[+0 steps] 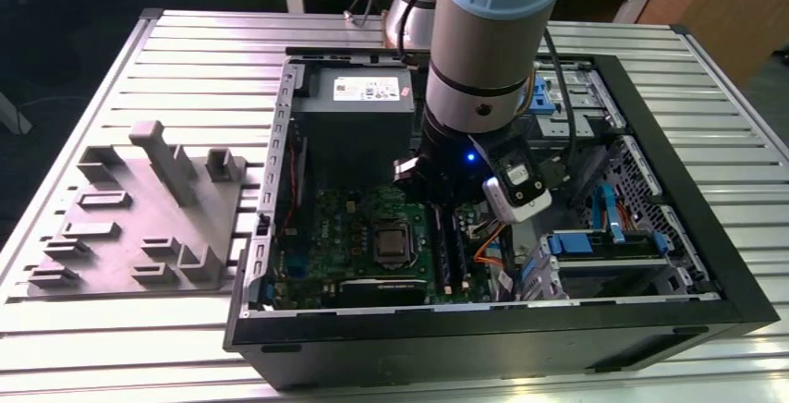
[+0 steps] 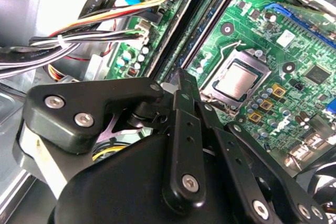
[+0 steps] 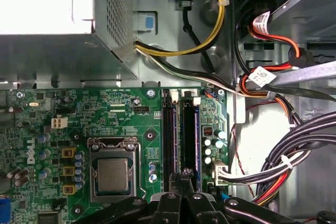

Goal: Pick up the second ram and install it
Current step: 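Press down the second ram until it locks into place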

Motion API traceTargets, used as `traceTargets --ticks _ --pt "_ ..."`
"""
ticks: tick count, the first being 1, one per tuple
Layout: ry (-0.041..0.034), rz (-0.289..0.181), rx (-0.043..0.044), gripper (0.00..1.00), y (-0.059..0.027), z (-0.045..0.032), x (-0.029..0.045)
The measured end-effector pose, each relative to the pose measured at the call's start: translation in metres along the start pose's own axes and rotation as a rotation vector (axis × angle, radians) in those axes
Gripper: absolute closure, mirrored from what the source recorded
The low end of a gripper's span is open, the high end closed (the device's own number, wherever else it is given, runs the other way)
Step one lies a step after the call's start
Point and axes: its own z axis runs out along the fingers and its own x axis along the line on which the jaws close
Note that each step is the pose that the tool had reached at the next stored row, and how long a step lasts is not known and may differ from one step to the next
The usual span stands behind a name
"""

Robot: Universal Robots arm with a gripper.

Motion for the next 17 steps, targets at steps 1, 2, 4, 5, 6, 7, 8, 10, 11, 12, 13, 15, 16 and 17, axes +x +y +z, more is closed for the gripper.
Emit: traceTargets --ticks 1,2,4,5,6,7,8,10,11,12,13,15,16,17 --pt "0.0 0.0 0.0 0.9 0.0005 0.0 -0.0001" --pt "0.0 0.0 -0.0002 0.9 0.0011 0.0002 -0.0001" --pt "0.0 0.0 -0.0002 0.9 0.0028 0.0003 0.0001" --pt "0.0 0.0 -0.0001 0.9 0.0041 0.0004 0.0001" --pt "0.0 0.0 -0.0001 0.9 0.0054 0.0005 0.0002" --pt "0.0 0.0 0.0 0.9 0.0068 0.0006 0.0002" --pt "0.0 0.0 -0.0001 0.9 0.0083 0.0007 0.0003" --pt "0.0 0.0 -0.0001 0.9 0.0102 0.0008 0.0004" --pt "0.0 0.0 -0.0001 0.9 0.0114 0.0009 0.0004" --pt "0.0 0.0 0.0 0.9 0.0126 0.0009 0.0005" --pt "0.0 0.0 -0.0001 0.9 0.0139 0.001 0.0005" --pt "0.0 0.0 -0.0001 0.9 0.0173 0.0012 0.0006" --pt "0.0 0.0 -0.0002 0.9 0.0189 0.0013 0.0007" --pt "0.0 0.0 -0.0001 0.9 0.0203 0.0014 0.0007"
